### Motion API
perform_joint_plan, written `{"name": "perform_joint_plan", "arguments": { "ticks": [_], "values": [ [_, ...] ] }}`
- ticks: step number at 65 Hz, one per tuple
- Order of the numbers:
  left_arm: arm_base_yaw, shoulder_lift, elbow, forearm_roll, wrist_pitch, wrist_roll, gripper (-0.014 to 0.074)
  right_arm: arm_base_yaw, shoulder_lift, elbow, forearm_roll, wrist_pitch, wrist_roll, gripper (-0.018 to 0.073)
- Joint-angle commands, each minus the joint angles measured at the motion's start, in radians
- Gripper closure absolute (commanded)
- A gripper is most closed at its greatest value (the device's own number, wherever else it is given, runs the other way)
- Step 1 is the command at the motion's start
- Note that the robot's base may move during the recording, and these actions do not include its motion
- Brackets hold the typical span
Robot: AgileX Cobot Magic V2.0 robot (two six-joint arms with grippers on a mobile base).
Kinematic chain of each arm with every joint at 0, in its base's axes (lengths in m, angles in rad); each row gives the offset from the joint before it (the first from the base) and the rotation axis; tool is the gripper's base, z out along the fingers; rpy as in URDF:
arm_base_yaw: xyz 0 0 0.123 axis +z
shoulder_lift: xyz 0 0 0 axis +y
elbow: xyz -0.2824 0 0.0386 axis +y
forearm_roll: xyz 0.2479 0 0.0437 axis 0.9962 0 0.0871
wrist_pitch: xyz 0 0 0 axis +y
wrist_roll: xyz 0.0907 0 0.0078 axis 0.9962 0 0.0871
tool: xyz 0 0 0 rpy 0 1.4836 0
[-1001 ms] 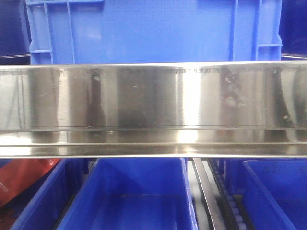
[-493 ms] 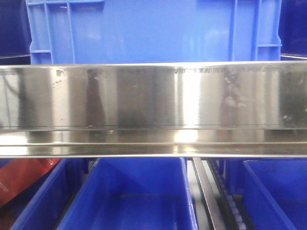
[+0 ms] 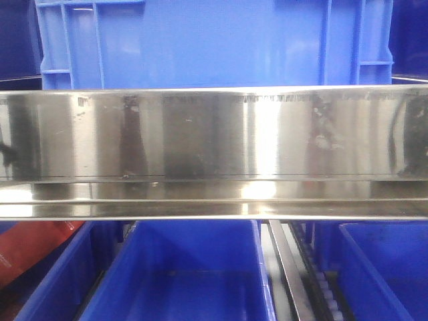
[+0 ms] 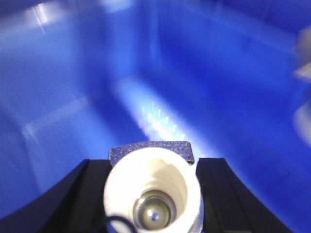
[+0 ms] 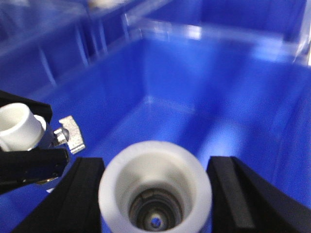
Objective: Place valve from conveyor to right shelf box
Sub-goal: 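Lower the valves into the blue bins and open both grippers, then withdraw both open grippers up out of the blue bins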
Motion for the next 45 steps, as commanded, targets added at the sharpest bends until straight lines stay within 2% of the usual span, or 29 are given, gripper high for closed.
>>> {"name": "perform_joint_plan", "arguments": {
  "ticks": [1,6,10,14,19,25,29,33,38,45],
  "values": [
    [-0.005,0.014,-0.018,-0.004,-0.040,-0.003,0.0706,0.000,0.024,-0.016,0.000,-0.059,-0.004,0.0711],
    [-0.005,0.029,-0.018,-0.004,-0.039,-0.003,0.0689,0.000,0.050,-0.016,0.000,-0.052,-0.004,0.0698],
    [-0.005,0.036,-0.018,-0.002,-0.039,-0.003,0.0629,0.000,0.070,-0.016,0.000,-0.051,-0.004,0.0658],
    [-0.005,0.040,-0.018,0.001,-0.032,-0.003,0.0525,0.000,0.085,-0.016,0.000,-0.048,-0.004,0.0571],
    [-0.005,0.042,-0.018,0.008,-0.030,-0.003,0.0360,0.000,0.097,-0.016,0.000,-0.034,-0.004,0.0398],
    [-0.005,0.042,-0.018,0.010,-0.026,-0.003,0.0208,0.000,0.097,-0.016,0.000,-0.027,-0.004,0.0207],
    [-0.005,0.042,-0.018,0.011,-0.024,-0.003,0.0148,0.000,0.095,-0.018,0.000,-0.029,-0.004,0.0123],
    [-0.005,0.040,-0.018,0.011,-0.017,-0.003,0.0108,0.000,0.086,-0.020,0.000,-0.029,-0.004,0.0107],
    [-0.005,0.031,-0.018,0.011,-0.002,-0.003,0.0117,0.000,0.065,-0.020,0.000,-0.029,-0.004,0.0133],
    [-0.005,-0.002,-0.018,0.019,0.021,-0.003,0.0170,-0.001,0.017,-0.020,0.000,-0.027,-0.004,0.0261]
  ]
}}
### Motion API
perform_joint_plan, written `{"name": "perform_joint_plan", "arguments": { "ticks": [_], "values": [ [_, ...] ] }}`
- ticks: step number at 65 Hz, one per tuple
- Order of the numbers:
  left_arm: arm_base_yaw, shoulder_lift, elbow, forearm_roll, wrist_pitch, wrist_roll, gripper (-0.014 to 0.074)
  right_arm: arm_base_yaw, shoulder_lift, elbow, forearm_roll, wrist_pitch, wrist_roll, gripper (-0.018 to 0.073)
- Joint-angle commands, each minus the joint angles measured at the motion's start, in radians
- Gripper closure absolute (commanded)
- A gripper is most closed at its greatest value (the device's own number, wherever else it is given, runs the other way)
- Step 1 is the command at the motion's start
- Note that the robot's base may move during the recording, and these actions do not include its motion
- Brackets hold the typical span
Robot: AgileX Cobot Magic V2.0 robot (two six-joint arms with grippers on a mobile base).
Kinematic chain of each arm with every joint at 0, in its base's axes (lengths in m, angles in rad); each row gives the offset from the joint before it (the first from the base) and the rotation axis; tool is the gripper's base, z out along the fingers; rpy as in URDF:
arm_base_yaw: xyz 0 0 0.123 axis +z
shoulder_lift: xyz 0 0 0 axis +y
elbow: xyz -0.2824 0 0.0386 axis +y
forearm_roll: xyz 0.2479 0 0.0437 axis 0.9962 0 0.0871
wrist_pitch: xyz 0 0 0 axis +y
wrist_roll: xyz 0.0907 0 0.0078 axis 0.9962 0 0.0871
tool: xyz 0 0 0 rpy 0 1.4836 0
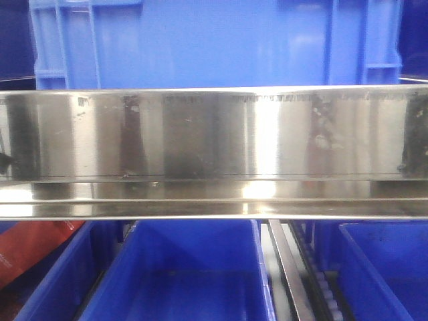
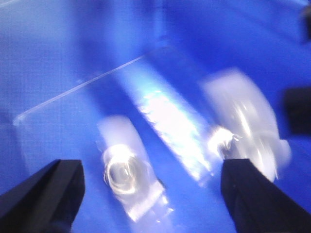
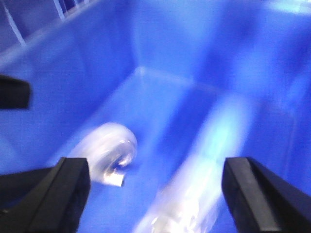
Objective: Place valve from conveyor to right shelf box
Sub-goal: 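Withdraw both open grippers up out of the blue bins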
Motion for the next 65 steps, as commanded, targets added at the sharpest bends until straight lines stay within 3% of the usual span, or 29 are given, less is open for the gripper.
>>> {"name": "perform_joint_plan", "arguments": {
  "ticks": [1,7,16,21,26,31,40,51,65],
  "values": [
    [-0.004,-0.047,-0.009,0.008,0.008,-0.003,0.0183,-0.001,-0.058,-0.012,0.000,-0.024,-0.004,0.0284],
    [-0.004,-0.096,-0.009,0.015,0.033,-0.003,0.0307,-0.003,-0.113,-0.012,-0.002,-0.021,-0.004,0.0454],
    [-0.004,-0.175,-0.009,0.025,0.077,-0.003,0.0568,-0.004,-0.207,-0.012,-0.049,0.003,-0.004,0.0706],
    [-0.004,-0.225,-0.009,0.047,0.106,-0.003,0.0707,-0.004,-0.258,-0.005,-0.083,0.027,-0.004,0.0717],
    [-0.004,-0.273,-0.007,0.077,0.132,-0.008,0.0708,-0.004,-0.309,0.013,-0.110,0.043,-0.004,0.0717],
    [0.009,-0.327,0.018,0.110,0.134,-0.065,0.0708,-0.004,-0.368,0.062,-0.140,0.047,-0.004,0.0718],
    [0.062,-0.456,0.173,0.117,0.086,-0.086,0.0708,-0.004,-0.499,0.201,-0.151,0.005,-0.004,0.0718],
    [0.116,-0.684,0.503,0.094,-0.104,-0.086,0.0708,-0.004,-0.716,0.484,-0.167,-0.147,-0.004,0.0718],
    [0.115,-1.021,0.905,0.084,-0.354,-0.086,0.0708,-0.004,-0.982,0.840,-0.167,-0.260,-0.004,0.0718]
  ]
}}
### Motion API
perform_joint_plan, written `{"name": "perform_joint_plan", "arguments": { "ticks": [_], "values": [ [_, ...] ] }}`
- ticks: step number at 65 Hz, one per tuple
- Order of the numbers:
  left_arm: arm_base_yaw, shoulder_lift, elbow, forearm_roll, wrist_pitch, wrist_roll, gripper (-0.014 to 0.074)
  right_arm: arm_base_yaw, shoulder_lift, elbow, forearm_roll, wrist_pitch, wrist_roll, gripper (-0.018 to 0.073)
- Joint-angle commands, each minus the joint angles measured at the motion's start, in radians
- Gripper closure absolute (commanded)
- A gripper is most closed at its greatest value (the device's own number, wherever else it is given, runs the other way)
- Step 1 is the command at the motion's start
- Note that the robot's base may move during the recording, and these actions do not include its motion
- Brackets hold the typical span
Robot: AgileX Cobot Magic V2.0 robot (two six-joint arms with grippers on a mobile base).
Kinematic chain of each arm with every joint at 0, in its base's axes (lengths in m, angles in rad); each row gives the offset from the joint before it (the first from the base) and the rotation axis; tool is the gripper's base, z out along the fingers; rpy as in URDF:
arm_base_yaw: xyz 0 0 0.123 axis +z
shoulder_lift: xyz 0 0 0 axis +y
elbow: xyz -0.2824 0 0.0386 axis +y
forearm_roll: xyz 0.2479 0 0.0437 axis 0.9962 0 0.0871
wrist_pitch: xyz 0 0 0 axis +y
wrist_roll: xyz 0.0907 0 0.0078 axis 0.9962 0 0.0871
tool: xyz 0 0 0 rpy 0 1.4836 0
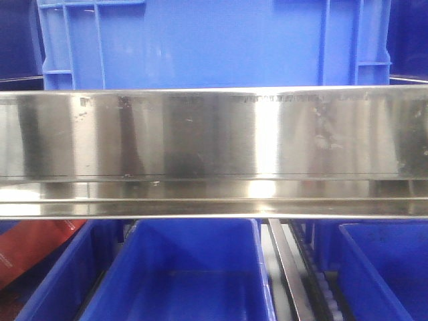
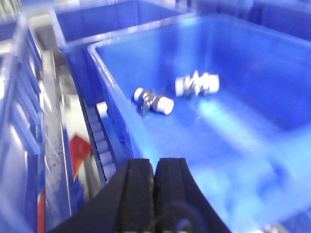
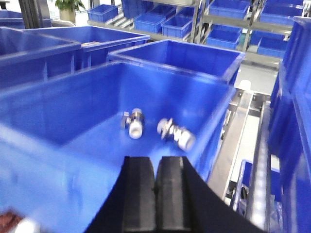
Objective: Place valve from conveyor to right shelf box
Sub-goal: 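Withdraw both open grippers up out of the blue bins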
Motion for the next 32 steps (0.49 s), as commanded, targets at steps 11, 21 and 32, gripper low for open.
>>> {"name": "perform_joint_plan", "arguments": {
  "ticks": [11,21,32],
  "values": [
    [0.005,-0.340,0.360,-0.010,-0.209,-0.009,0.0708,-0.004,-0.280,0.332,-0.010,-0.119,-0.004,0.0718],
    [0.005,-0.471,0.513,-0.010,-0.236,-0.009,0.0708,-0.004,-0.413,0.499,-0.010,-0.168,-0.004,0.0718],
    [0.005,-0.520,0.603,-0.010,-0.270,-0.009,0.0708,-0.004,-0.491,0.589,-0.010,-0.171,-0.004,0.0718]
  ]
}}
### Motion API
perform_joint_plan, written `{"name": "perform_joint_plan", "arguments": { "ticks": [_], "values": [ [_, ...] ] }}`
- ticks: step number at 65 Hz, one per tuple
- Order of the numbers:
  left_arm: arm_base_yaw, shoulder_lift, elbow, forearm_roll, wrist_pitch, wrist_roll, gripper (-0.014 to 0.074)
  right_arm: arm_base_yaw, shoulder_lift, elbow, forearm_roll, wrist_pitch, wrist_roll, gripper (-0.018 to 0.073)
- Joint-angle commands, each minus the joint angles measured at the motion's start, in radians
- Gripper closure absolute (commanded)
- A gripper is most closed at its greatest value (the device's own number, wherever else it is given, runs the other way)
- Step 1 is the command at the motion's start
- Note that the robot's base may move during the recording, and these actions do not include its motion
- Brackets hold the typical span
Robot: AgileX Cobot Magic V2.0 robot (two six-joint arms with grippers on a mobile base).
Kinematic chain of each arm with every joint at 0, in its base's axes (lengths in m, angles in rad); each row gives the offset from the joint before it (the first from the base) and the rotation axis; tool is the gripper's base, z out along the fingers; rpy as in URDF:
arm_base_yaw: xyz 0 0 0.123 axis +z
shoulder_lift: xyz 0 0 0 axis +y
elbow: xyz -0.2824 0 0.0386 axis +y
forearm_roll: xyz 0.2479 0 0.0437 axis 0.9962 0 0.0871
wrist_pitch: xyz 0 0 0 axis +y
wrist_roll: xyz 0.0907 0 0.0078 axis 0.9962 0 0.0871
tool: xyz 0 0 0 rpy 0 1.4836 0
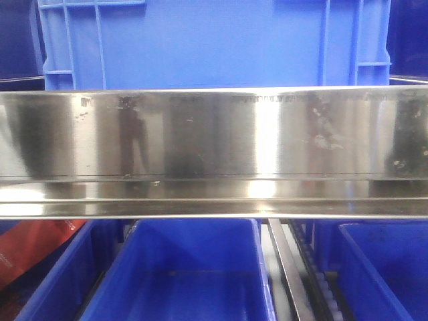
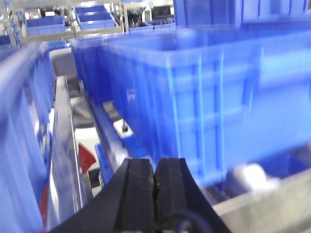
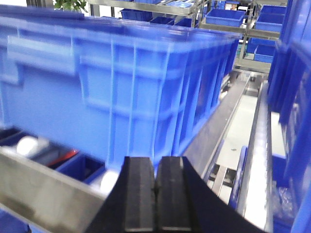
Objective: Place valve from conveyor to right shelf box
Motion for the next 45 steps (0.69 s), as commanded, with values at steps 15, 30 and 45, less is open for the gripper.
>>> {"name": "perform_joint_plan", "arguments": {
  "ticks": [15,30,45],
  "values": [
    [0.005,-0.019,0.031,-0.007,-0.041,-0.007,0.0708,-0.004,-0.026,0.031,-0.008,-0.044,-0.004,0.0718],
    [0.005,-0.019,0.031,-0.007,-0.043,-0.007,0.0708,-0.004,-0.026,0.031,-0.008,-0.044,-0.004,0.0718],
    [0.005,-0.019,0.031,-0.007,-0.043,-0.007,0.0708,-0.004,-0.026,0.031,-0.008,-0.044,-0.004,0.0718]
  ]
}}
